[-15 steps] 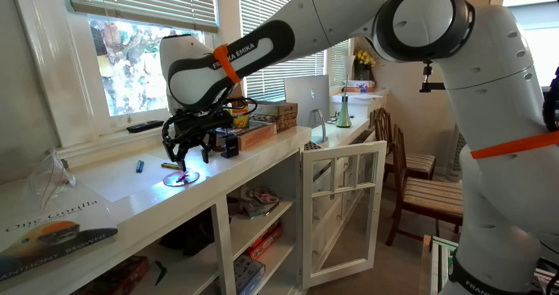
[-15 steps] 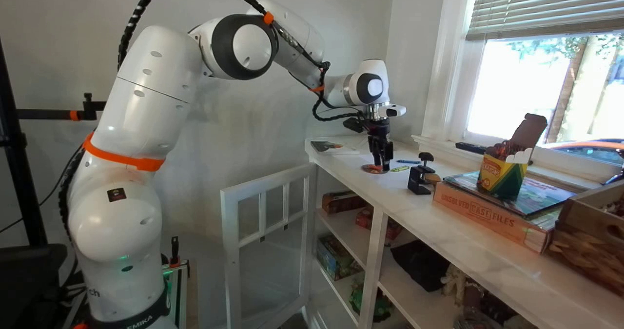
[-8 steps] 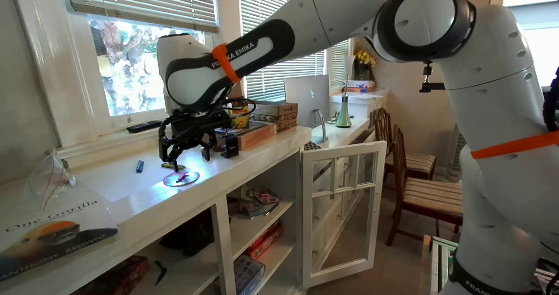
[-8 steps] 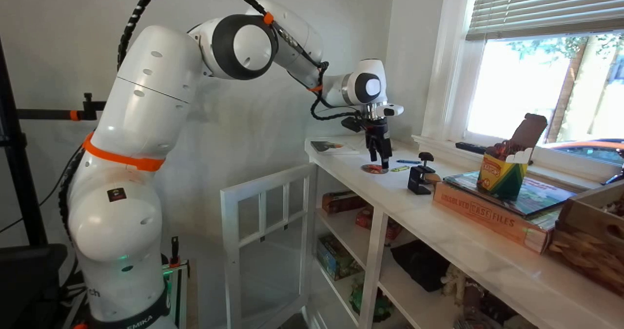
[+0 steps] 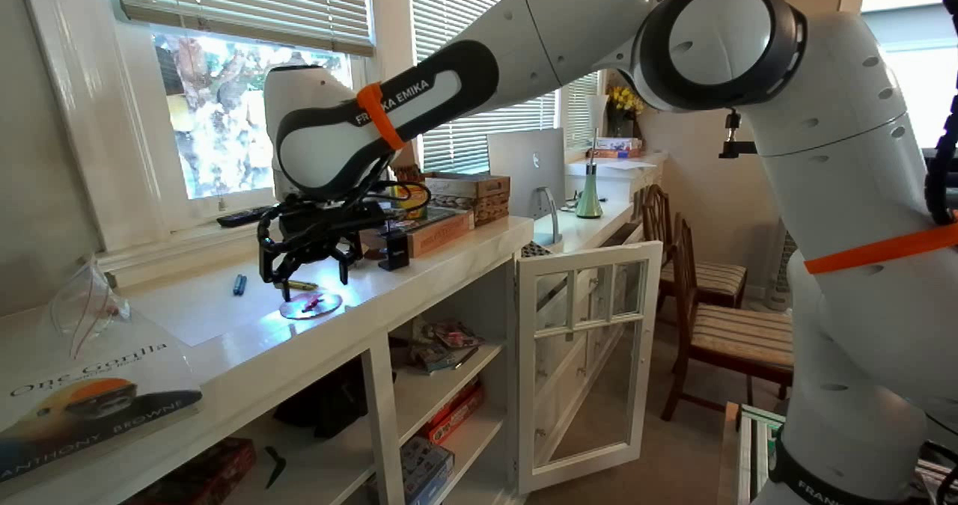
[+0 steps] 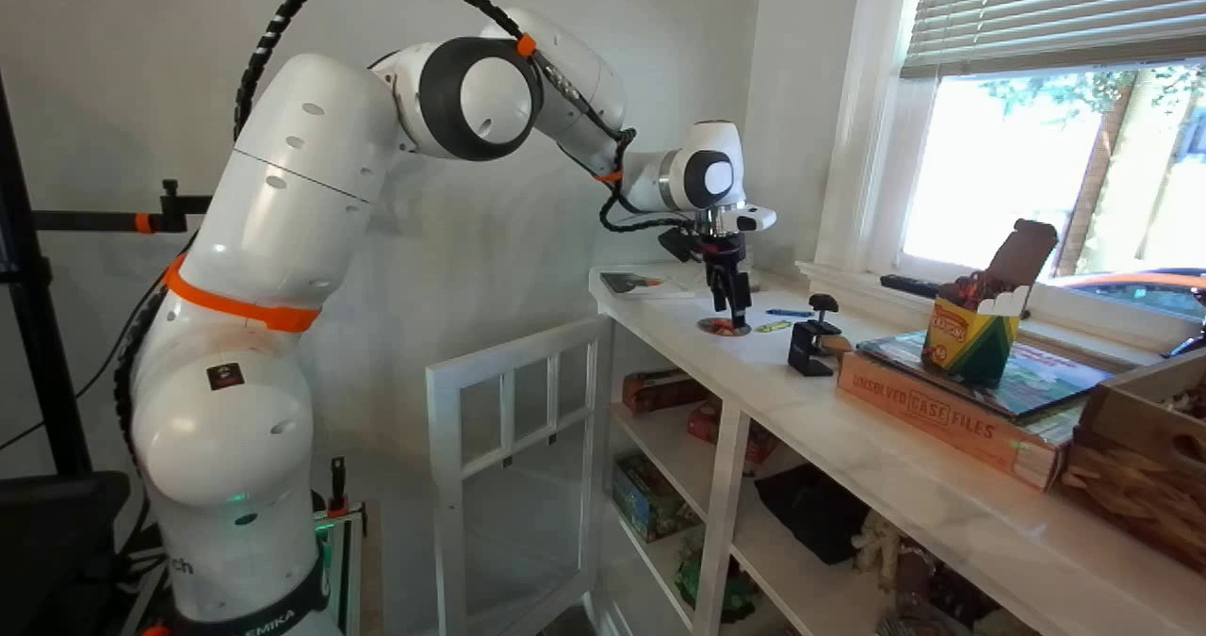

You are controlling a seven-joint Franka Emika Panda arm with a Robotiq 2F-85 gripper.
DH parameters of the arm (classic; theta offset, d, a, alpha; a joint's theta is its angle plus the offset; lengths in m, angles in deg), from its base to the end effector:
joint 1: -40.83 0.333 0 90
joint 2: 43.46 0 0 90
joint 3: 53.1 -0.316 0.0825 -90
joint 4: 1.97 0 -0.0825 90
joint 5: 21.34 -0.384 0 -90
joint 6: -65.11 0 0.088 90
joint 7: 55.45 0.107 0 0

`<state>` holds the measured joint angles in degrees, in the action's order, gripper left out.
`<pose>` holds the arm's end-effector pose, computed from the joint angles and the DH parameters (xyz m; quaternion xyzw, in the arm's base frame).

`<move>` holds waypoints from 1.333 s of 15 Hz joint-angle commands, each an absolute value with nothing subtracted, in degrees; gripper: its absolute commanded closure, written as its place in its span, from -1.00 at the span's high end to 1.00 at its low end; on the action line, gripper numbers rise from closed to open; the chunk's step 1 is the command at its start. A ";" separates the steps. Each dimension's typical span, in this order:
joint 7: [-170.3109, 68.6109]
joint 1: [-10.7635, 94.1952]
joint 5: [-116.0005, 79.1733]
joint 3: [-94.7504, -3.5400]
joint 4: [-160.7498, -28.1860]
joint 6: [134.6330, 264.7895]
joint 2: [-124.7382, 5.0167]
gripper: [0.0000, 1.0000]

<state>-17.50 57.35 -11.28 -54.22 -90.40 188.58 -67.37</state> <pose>0.6672 0.2027 0.4314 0.9833 -0.1357 0.1199 0.0200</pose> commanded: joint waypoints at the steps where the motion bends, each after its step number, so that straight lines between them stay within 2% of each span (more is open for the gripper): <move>1: -17.04 56.43 -13.80 -54.86 -89.70 192.45 -68.98 1.00; 20: -17.65 56.54 -17.32 -54.97 -88.66 194.40 -69.91 1.00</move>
